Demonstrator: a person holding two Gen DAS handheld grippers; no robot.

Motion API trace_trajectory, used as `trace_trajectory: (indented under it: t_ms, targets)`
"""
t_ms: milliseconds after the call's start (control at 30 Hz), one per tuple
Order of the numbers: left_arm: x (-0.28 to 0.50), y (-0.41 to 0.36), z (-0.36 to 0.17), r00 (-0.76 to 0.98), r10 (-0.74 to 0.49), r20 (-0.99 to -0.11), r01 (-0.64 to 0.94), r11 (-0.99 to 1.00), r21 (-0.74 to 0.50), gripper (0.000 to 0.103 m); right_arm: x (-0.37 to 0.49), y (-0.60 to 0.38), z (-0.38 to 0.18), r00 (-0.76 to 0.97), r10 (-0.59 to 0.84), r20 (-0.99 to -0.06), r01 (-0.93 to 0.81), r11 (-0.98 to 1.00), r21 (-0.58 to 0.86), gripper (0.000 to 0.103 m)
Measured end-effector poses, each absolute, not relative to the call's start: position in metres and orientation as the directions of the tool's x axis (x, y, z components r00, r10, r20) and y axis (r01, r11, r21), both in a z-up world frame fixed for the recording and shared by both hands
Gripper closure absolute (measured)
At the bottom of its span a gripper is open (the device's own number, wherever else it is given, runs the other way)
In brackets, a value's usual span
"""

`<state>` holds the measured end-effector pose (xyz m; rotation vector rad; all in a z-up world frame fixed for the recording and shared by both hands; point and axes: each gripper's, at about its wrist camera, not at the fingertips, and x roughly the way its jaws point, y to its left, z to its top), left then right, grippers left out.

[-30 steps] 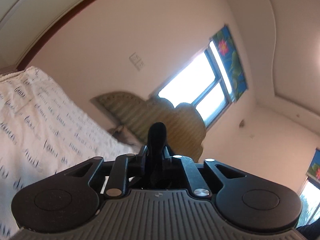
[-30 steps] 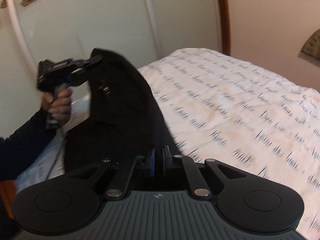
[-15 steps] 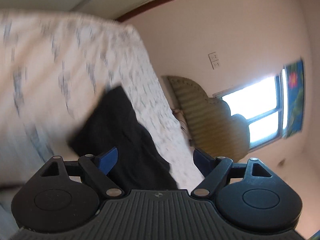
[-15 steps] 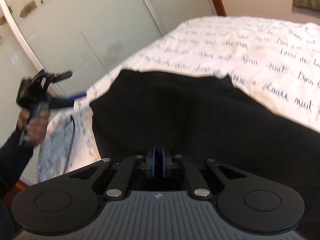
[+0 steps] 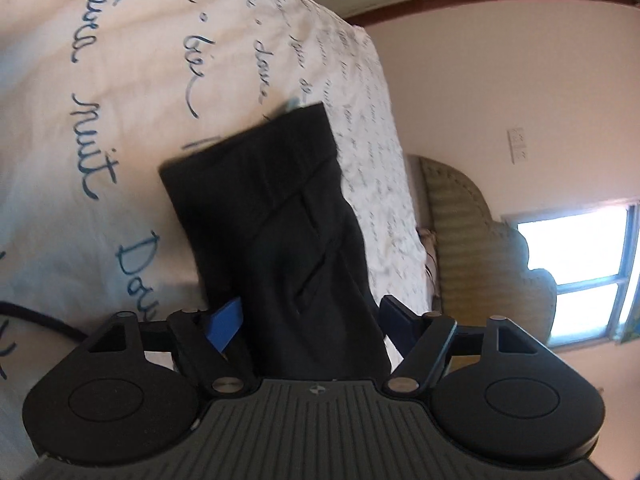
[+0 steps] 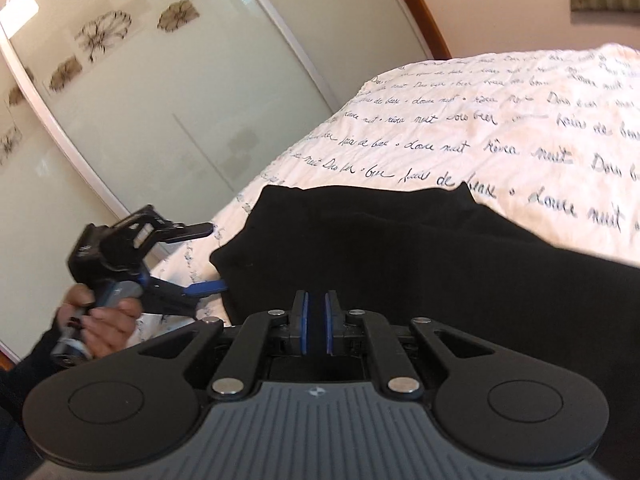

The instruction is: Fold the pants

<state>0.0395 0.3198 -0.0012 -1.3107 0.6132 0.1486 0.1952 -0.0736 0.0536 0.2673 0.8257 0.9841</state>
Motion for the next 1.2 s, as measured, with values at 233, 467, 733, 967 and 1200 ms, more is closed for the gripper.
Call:
trace_trajectory:
  t_ms: [233, 467, 733, 967, 1200]
  targets:
    - [0.045, 0.309, -0.002, 0.78, -0.224, -0.584, -0.481, 0.383, -0.789, 0.086, 0.18, -0.109, 0.042, 0.346, 0.832, -0.434, -0.499, 0.555, 0.666, 0.095]
    - [0.053, 0.311, 0.018, 0.814, -0.243, -0.528, -0.413, 0.396, -0.82, 0.101, 0.179, -0.161, 0.012, 0.472, 0.808, -0.354, -0.149, 0.469, 0.871, 0.043]
    - [0.067, 0.315, 0.052, 0.836, -0.276, -0.474, -0.339, 0.419, -0.842, 0.101, 0.175, -0.149, -0.009, 0.475, 0.843, -0.252, 0.022, 0.275, 0.961, 0.009]
    - [0.053, 0.316, 0.056, 0.839, -0.287, -0.463, -0.327, 0.416, -0.849, 0.101, 0.201, -0.144, -0.032, 0.578, 0.746, -0.329, 0.141, 0.306, 0.941, 0.052]
    - [0.048, 0.329, 0.035, 0.81, -0.286, -0.512, -0.379, 0.409, -0.83, 0.1, 0.183, -0.153, -0.005, 0.669, 0.691, -0.273, 0.016, 0.354, 0.935, 0.098]
